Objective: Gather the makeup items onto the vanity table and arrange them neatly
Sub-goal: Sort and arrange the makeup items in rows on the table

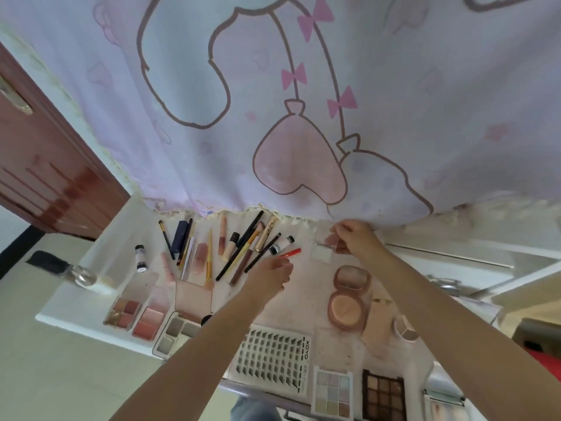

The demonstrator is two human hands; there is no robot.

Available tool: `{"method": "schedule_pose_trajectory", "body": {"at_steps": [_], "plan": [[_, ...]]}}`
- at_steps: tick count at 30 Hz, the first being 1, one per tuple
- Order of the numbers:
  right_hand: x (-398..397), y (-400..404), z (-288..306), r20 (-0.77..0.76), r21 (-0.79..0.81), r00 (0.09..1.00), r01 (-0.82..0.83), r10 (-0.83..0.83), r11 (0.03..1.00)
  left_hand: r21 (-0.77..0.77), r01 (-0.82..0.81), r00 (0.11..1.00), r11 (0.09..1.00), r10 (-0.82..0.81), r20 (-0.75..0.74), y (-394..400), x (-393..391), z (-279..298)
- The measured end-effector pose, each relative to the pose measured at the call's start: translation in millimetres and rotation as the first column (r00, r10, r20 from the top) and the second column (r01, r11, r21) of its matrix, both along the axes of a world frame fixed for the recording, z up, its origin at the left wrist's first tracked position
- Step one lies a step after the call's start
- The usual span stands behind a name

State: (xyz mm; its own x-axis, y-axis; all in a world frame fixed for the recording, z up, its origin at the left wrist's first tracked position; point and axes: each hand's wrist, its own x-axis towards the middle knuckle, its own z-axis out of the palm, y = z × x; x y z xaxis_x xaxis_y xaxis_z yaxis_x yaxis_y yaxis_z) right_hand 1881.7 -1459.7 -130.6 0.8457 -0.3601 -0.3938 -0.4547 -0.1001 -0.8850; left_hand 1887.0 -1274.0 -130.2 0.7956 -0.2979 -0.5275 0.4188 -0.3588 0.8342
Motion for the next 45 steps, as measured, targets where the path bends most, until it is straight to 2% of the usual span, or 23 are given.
{"method": "schedule_pose_trajectory", "body": {"at_steps": [2,5,8,11,13,15,16,18,20,23,26,29,34,40,45], "plan": [[15,-4,-8,-0.038,-0.138,0.999,-0.021,0.016,0.99,0.07,0.121,0.992,0.99,-0.124,0.027,6,24,-1],[27,-7,-29,-0.106,-0.307,0.994,-0.034,0.001,0.951,0.211,0.32,0.941,0.924,-0.336,0.043,10,56,-8],[35,-11,-50,-0.281,-0.586,0.956,-0.106,-0.079,0.803,0.267,0.478,0.865,0.837,-0.501,0.022,11,83,-16],[38,-13,-61,-0.581,-0.623,0.806,-0.349,-0.115,0.7,0.303,0.574,0.792,0.761,-0.61,0.029,13,103,-24],[38,-11,-65,-0.652,-0.639,0.752,-0.472,-0.101,0.607,0.316,0.615,0.755,0.722,-0.655,0.027,15,111,-30],[40,-8,-68,-0.665,-0.652,0.737,-0.498,-0.117,0.572,0.321,0.654,0.719,0.684,-0.695,0.016,17,117,-35],[41,-6,-67,-0.646,-0.664,0.749,-0.458,-0.146,0.59,0.316,0.665,0.711,0.676,-0.703,0.008,18,119,-38],[43,-2,-69,-0.599,-0.685,0.768,-0.345,-0.227,0.641,0.294,0.671,0.715,0.681,-0.699,-0.015,21,122,-43],[42,2,-68,-0.56,-0.709,0.784,-0.285,-0.269,0.644,0.297,0.679,0.708,0.672,-0.706,-0.022,25,124,-46],[35,12,-66,-0.565,-0.725,0.789,-0.335,-0.242,0.602,0.388,0.69,0.658,0.611,-0.753,0.016,32,124,-48],[25,31,-63,-0.548,-0.756,0.822,-0.408,-0.154,0.512,0.471,0.661,0.633,0.584,-0.771,0.066,42,120,-52],[18,60,-67,-0.536,-0.754,0.843,-0.501,0.044,0.424,0.513,0.626,0.634,0.588,-0.766,0.104,52,114,-52],[36,88,-82,-0.47,-0.747,0.844,-0.536,0.258,0.394,0.593,0.516,0.645,0.618,-0.736,0.205,75,110,-43],[44,93,-95,-0.523,-0.769,0.822,-0.569,0.226,0.291,0.652,0.391,0.704,0.65,-0.667,0.242,108,101,-32],[41,82,-94,-0.529,-0.768,0.793,-0.599,0.303,0.226,0.665,0.367,0.732,0.651,-0.643,0.226,117,91,-28]]}}
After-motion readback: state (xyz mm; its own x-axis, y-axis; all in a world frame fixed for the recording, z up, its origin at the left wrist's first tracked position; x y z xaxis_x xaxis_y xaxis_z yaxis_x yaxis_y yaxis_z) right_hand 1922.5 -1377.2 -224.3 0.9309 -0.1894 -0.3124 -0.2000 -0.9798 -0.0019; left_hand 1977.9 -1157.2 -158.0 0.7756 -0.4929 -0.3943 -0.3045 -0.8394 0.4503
